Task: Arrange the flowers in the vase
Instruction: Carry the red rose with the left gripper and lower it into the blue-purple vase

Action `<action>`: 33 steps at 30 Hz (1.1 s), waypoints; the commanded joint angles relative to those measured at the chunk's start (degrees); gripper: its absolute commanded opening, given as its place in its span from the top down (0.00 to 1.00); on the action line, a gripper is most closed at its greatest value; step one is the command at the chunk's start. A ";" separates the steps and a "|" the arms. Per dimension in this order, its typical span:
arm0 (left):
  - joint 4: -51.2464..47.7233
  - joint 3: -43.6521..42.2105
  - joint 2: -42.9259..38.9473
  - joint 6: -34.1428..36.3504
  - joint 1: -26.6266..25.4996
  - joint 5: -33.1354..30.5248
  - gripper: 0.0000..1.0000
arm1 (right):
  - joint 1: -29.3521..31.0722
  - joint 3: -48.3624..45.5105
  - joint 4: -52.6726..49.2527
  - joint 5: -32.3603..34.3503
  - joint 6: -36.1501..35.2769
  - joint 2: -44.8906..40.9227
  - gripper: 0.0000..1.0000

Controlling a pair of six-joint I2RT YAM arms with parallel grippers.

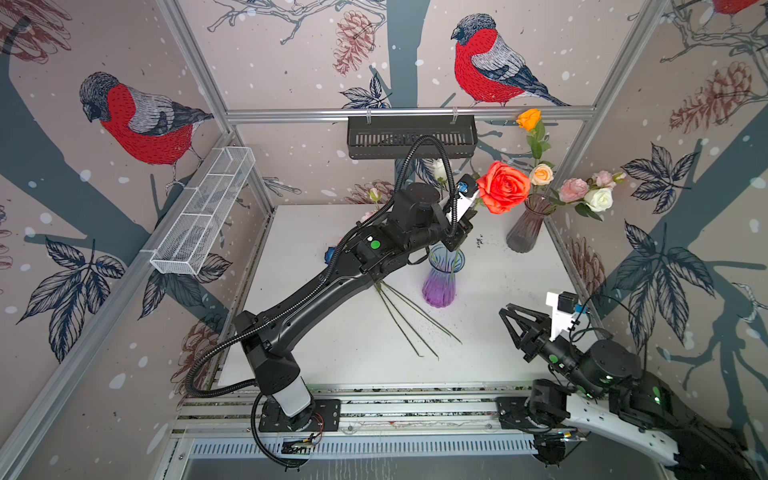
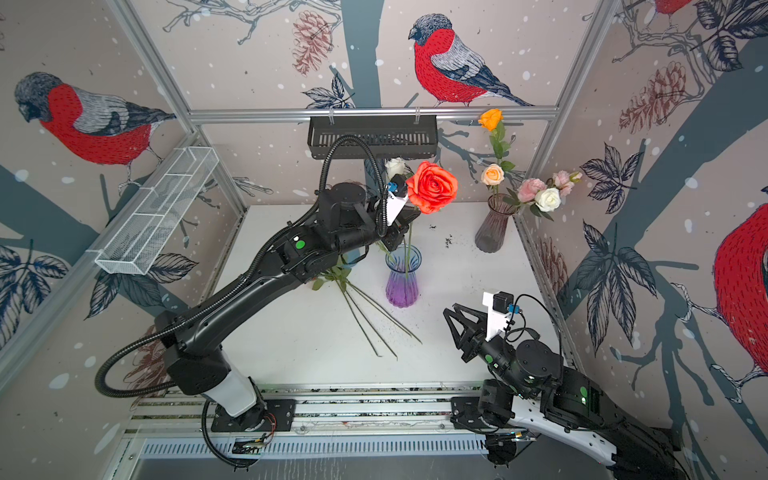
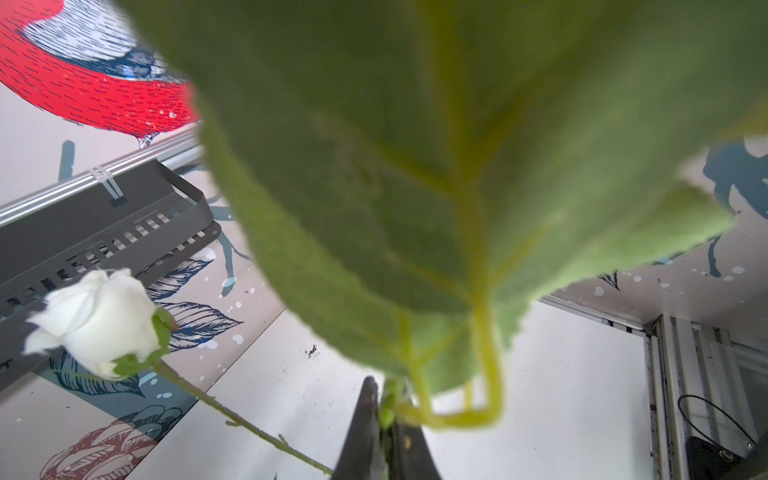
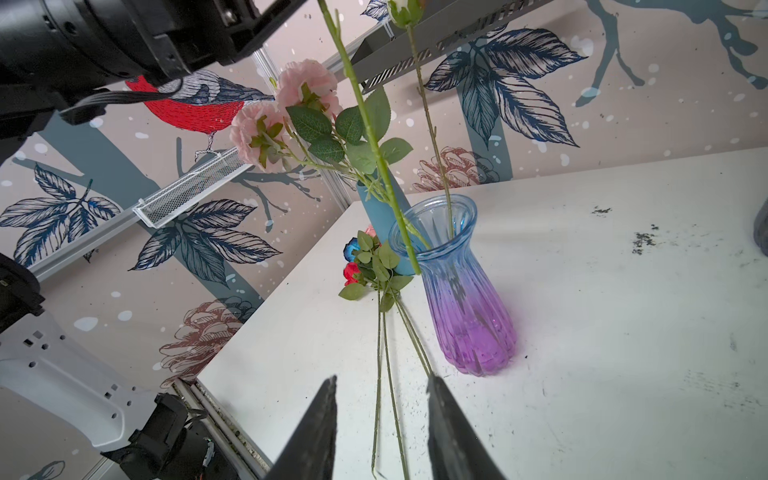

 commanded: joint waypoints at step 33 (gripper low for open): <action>-7.84 -0.76 7.02 0.15 0.10 -5.33 0.61 | 1.38 -0.56 0.10 5.58 0.86 -2.36 0.62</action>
